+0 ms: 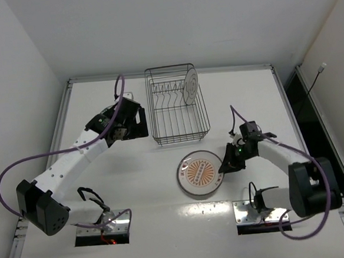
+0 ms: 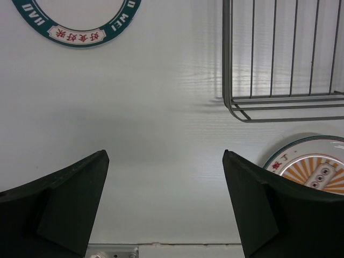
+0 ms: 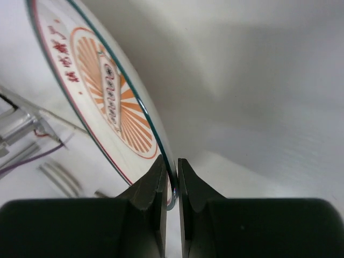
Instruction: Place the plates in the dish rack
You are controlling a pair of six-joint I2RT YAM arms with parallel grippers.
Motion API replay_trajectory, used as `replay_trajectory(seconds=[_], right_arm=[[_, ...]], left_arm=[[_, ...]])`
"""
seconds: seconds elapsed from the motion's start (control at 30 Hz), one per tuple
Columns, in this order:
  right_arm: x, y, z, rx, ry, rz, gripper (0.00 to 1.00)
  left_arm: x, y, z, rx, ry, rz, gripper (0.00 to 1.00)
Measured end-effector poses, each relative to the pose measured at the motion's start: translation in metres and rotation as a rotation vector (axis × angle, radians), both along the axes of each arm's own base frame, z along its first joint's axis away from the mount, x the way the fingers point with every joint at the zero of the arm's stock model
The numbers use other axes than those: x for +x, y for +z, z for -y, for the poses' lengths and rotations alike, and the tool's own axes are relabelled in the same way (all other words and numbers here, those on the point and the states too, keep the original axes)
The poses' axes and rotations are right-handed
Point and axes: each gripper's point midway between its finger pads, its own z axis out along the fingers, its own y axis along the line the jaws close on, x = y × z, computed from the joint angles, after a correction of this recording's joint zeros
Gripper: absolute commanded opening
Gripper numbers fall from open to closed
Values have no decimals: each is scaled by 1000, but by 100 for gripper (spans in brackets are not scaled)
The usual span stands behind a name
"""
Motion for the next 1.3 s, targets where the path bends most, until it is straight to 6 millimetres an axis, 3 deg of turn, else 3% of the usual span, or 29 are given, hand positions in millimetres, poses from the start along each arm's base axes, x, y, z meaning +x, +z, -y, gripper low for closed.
replay_trajectory(seconds=[0.2, 0.5, 0.63, 0.7, 0.77, 0.87, 1.0, 1.1, 1.3], right_arm=[[32, 72, 21, -152, -30, 207, 0], [53, 210, 49, -285, -169, 465, 0], [88, 289, 58, -329, -249, 619, 0], [113, 320, 59, -349, -279, 695, 0], [144, 336, 57, -384, -297, 741, 0], [188, 341, 45, -459, -299, 772, 0], [255, 318, 13, -578, -256, 764, 0], [292, 296, -12, -659, -238, 770, 0], [320, 248, -35, -819, -217, 754, 0]], left_arm=[[1, 1, -9, 37, 29, 14, 86], [5, 3, -12, 58, 47, 18, 86], [6, 2, -12, 63, 52, 14, 86], [6, 1, -12, 65, 52, 11, 86], [6, 1, -12, 67, 53, 11, 86], [6, 1, -13, 71, 56, 11, 86], [5, 0, -15, 76, 60, 5, 87], [2, -3, -17, 81, 68, 1, 87], [-5, -7, -25, 105, 80, -14, 87]])
